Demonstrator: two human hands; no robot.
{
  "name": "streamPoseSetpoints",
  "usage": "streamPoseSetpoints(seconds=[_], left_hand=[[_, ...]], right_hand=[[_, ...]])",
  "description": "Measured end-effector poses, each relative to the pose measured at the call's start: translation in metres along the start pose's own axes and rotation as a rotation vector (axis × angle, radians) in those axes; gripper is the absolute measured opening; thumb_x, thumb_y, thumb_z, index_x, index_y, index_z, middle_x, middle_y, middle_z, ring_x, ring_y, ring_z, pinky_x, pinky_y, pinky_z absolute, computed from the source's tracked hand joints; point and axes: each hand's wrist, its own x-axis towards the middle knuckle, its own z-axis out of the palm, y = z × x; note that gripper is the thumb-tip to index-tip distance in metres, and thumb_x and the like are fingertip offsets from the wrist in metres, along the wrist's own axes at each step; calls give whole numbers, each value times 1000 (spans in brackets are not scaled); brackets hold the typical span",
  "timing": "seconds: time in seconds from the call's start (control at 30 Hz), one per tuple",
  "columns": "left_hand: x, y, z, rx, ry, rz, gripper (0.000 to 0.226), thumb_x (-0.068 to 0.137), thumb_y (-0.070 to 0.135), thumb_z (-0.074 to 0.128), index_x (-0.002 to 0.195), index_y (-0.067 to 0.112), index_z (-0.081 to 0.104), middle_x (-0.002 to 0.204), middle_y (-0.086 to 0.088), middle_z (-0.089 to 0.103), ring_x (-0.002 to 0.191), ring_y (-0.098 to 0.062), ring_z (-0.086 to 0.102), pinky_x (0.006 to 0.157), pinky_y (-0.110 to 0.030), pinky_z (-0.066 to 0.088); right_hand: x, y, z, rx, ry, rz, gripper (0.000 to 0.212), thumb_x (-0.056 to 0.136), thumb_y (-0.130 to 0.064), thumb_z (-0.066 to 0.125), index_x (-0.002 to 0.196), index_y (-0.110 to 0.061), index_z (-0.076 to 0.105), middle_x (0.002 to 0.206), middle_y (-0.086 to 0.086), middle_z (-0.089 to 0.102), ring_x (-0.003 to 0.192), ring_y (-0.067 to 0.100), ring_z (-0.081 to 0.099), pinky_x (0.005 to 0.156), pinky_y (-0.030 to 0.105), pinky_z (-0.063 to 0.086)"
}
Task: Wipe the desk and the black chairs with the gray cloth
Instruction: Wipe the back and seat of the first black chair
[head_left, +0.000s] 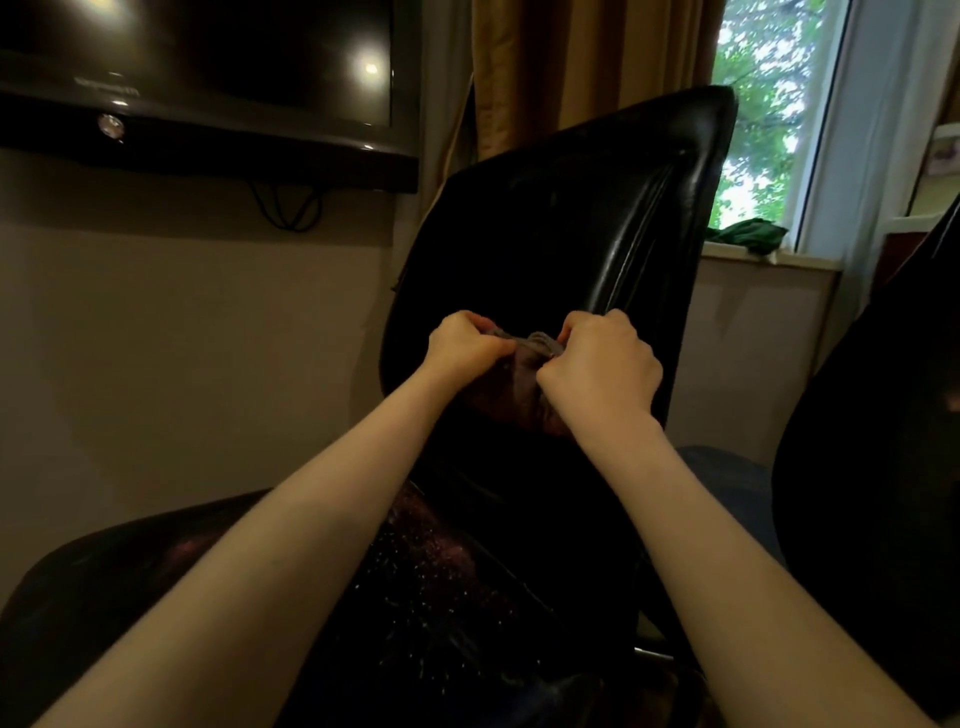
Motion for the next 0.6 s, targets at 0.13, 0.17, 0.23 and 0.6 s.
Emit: streamPoseSetpoints(seconds=[0.13,0.17,0.23,0.6], left_hand=[[1,-16,6,-9,-68,-120,18,73,24,77,69,16,61,84,-3,62,92,-21,62,79,-31,51],[-2,-20,6,28,-99,-144,17,72,24,77,75,13,64,91,-7,64,99,-23,61,83,-31,50],[-11,-34,11,187,-160,-160,28,77,24,71,96,4,68,105,-14,64,106,-27,59,85,-30,48],[-31,-32,-1,499,-241,-55,11,74,24,70,74,17,61,90,-6,59,93,-23,59,68,-24,43]], right_hand=[[-9,-4,10,-54,-75,9,28,87,-20,57,113,-11,59,119,12,48,102,33,55,71,34,39],[-14,-4,15,-74,-99,12,29,87,-21,56,114,-11,58,119,13,49,103,33,55,72,34,41],[-27,-3,30,-129,-172,8,32,90,-25,55,117,-9,57,120,13,49,106,32,55,77,34,44],[-63,20,39,-25,-170,-99,15,85,-19,53,97,-13,58,101,4,44,92,31,55,65,28,32]])
